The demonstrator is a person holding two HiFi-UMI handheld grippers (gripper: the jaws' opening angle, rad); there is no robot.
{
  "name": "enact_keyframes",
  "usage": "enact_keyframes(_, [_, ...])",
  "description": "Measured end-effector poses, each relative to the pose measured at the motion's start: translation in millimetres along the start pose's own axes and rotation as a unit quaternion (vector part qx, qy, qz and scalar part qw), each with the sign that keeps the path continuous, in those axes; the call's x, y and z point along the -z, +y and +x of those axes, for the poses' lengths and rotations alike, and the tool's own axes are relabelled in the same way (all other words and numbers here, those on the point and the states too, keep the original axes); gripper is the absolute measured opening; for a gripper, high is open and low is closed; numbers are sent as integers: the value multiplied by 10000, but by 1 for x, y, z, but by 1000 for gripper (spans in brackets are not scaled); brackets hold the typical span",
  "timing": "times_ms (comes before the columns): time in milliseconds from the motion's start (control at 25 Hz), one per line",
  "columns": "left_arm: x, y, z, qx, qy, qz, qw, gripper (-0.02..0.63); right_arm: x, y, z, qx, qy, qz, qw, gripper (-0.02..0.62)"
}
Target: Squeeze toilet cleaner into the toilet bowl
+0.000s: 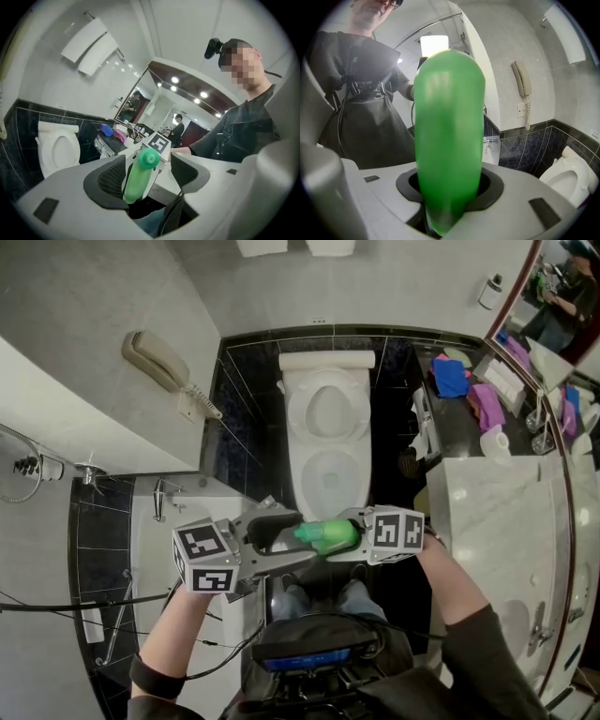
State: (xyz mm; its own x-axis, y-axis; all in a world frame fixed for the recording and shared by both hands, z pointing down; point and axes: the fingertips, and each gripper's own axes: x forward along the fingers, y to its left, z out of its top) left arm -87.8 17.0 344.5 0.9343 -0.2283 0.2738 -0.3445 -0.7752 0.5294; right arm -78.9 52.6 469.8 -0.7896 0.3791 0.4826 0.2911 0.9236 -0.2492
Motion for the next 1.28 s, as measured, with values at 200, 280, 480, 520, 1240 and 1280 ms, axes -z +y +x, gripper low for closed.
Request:
enact_keyframes(200, [-7, -3, 4, 29, 3, 138, 9999, 249, -2, -2, -2, 70, -58, 2, 10000, 179])
enact_keyframes(280, [-9, -2, 5, -14, -26, 173, 9998, 227, -3, -2, -2, 76, -56, -1, 10000, 179])
enact_keyframes(480, [-12, 0, 8, -176, -83, 545, 9983, 120, -2, -6, -3, 242, -97, -18, 9997, 179])
enact_keyframes(520, [-11, -1, 8, -183, -35, 673, 9976, 118, -1, -6, -3, 264, -99, -21, 9996, 179])
enact_keyframes(1240, [2, -35, 16, -5, 1025, 4378, 8932, 120, 2, 7, 5, 250, -193, 73, 9995, 179])
enact_keyframes(1280, [3, -35, 17, -50, 1016, 4414, 8915, 121, 3, 8, 5, 254, -200, 77, 9994, 179])
